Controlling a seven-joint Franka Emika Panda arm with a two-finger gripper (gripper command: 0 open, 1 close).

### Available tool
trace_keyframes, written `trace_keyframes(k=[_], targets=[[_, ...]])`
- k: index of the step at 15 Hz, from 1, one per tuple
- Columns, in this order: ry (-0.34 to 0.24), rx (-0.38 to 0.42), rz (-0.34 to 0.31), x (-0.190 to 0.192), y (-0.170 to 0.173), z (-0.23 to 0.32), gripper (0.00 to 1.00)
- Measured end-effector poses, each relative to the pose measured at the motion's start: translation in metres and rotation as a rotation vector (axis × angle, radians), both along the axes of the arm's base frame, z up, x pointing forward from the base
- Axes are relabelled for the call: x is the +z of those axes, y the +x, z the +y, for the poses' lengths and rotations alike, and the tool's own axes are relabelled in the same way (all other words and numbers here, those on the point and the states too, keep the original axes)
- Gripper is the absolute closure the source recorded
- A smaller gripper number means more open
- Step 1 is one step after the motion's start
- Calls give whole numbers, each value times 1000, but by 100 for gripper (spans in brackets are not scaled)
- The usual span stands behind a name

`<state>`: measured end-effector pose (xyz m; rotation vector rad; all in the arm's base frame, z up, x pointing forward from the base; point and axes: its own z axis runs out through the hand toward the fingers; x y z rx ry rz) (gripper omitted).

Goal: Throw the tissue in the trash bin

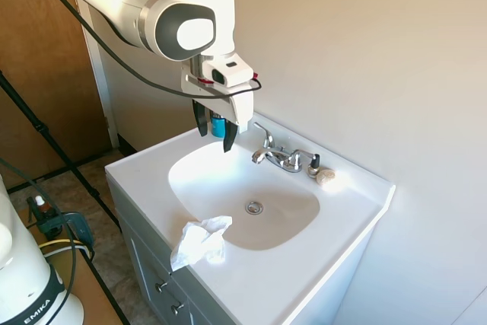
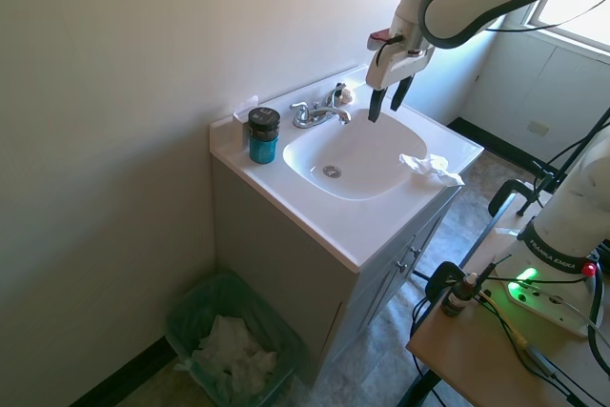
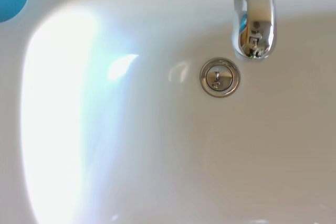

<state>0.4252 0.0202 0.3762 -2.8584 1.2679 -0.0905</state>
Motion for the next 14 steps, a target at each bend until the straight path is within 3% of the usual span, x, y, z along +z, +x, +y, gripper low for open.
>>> trace_keyframes(k=[5,10,14], targets=[[-18,5,69,-6,-8,-1,0],[-113,-61,142,-17,-19,-21,0],[-145,-105,193,-40,-33,-34,0]])
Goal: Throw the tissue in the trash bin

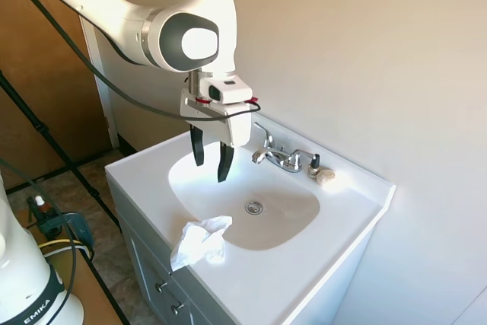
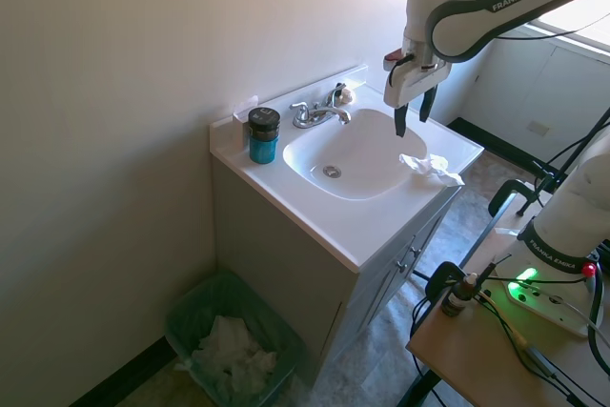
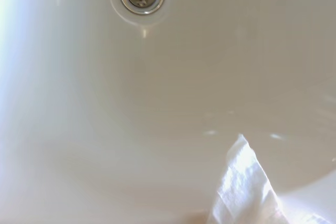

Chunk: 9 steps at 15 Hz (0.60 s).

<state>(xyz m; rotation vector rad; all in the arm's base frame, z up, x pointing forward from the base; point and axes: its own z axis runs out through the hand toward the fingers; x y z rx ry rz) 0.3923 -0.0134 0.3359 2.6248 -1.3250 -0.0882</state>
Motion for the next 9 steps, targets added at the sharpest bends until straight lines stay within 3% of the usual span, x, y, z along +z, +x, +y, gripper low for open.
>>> trace_keyframes(k=[3,9], targets=[[-29,-39,42,-29,-2,-9,0],[-32,-90,103,-92,-2,-30,0]])
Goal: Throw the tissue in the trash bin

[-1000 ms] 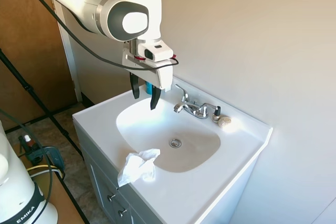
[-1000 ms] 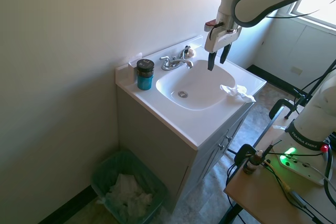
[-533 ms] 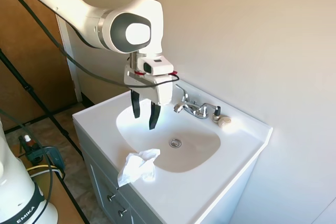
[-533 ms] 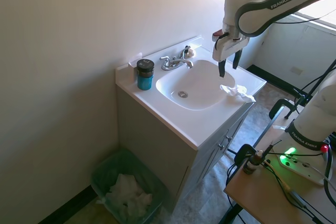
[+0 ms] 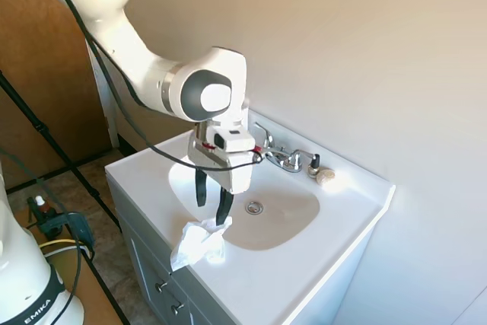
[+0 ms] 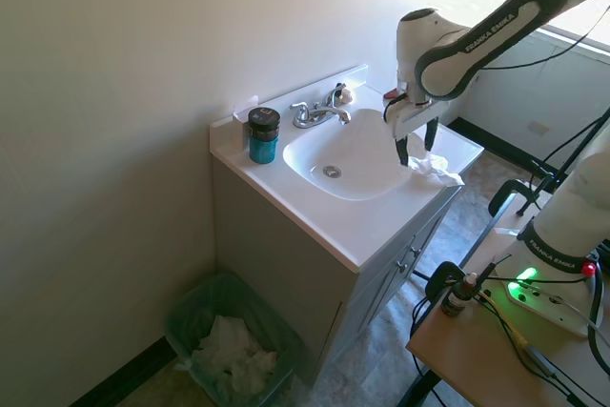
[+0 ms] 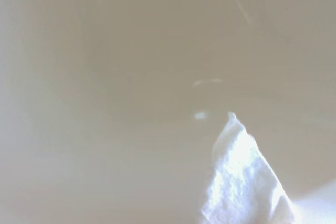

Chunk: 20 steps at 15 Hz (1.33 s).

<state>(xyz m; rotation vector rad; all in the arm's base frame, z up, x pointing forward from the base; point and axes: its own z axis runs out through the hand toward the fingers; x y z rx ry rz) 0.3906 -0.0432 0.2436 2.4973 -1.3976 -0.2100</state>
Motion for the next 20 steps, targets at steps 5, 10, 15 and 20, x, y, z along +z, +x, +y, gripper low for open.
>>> trace_keyframes(k=[5,10,15,20], targets=[[-3,-30,19,-14,-4,-20,100],[-2,-49,18,-15,-5,-28,100],[9,-42,19,-16,-6,-28,100],[28,-38,21,-17,-6,-26,100]])
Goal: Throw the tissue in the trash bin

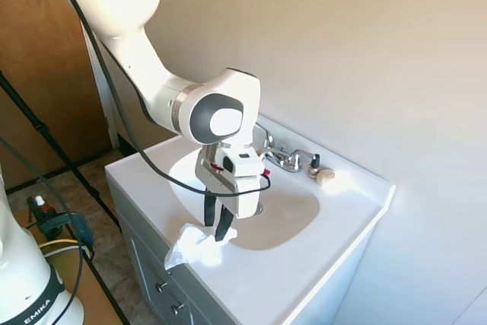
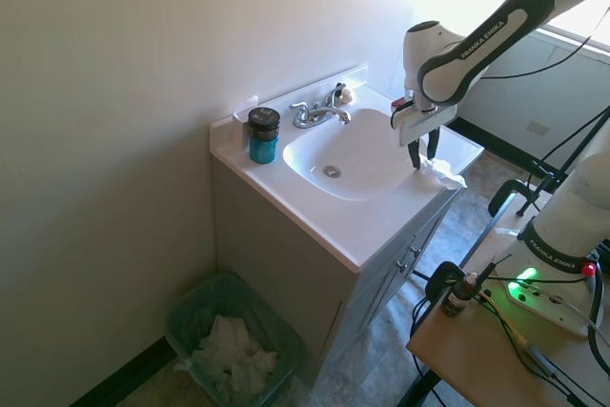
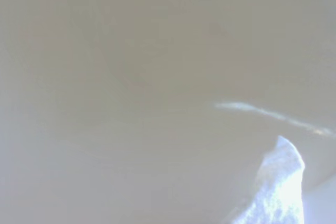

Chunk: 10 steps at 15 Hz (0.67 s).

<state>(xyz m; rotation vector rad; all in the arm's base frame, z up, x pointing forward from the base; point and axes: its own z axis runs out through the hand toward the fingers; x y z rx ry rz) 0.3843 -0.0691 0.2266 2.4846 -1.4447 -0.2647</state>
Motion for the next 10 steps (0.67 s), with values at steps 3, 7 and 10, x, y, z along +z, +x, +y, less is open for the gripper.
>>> trace_keyframes(k=[3,7,10], targets=[[12,-2,-10,-1,2,2,100],[31,-2,-23,-2,3,2,100],[38,-6,-32,-2,4,-2,100]])
